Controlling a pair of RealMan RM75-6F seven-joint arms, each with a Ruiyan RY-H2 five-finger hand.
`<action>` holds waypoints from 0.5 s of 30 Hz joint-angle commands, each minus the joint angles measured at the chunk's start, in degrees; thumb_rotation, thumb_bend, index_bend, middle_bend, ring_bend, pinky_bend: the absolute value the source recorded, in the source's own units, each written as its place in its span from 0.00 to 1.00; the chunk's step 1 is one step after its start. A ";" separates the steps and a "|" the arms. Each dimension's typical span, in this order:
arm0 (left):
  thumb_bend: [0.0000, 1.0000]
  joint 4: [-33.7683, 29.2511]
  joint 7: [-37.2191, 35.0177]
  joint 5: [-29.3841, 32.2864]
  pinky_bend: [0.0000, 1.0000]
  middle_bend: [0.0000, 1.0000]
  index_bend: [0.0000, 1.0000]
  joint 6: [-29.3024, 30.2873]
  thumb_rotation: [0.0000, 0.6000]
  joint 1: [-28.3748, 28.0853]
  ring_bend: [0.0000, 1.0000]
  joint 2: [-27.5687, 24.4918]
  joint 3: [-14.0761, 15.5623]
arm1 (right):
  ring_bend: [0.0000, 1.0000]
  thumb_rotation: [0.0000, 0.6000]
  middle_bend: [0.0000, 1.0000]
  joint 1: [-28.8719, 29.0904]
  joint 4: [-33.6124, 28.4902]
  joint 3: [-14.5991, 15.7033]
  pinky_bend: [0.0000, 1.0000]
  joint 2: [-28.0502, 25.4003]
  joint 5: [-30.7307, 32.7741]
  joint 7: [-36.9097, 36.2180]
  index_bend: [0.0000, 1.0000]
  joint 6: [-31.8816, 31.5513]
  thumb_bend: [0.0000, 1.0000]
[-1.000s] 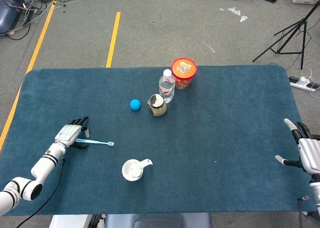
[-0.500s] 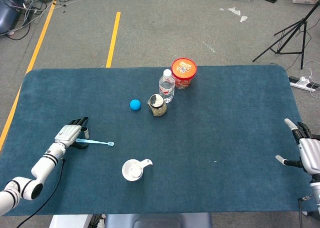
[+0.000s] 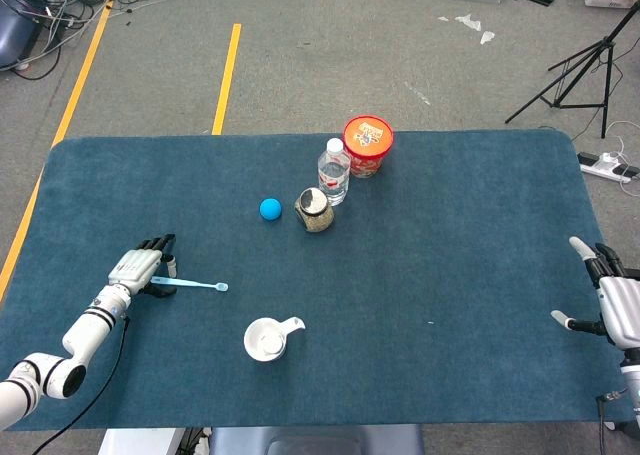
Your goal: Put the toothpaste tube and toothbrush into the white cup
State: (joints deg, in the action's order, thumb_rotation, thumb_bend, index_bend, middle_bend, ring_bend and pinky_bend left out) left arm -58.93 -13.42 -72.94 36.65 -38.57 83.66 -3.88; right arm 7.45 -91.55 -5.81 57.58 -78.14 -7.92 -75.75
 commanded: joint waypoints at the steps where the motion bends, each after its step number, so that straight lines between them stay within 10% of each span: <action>1: 0.25 -0.02 0.26 0.27 0.07 0.02 0.52 -0.25 1.00 -0.03 0.00 0.00 -0.08 | 0.08 1.00 0.19 -0.06 0.04 0.00 0.62 -0.03 -0.02 -0.09 0.05 -0.07 0.00; 15: 0.25 0.27 0.82 1.56 0.07 0.02 0.53 -1.56 1.00 -0.03 0.00 0.18 -0.40 | 0.08 1.00 0.19 -0.08 0.01 0.01 0.62 -0.07 -0.04 -0.15 0.05 -0.04 0.00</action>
State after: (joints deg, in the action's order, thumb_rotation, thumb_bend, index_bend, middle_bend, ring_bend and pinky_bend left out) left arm -58.66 -12.60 -71.39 35.09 -38.61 83.84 -4.28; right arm 7.37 -91.54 -5.80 57.51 -78.19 -8.08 -75.79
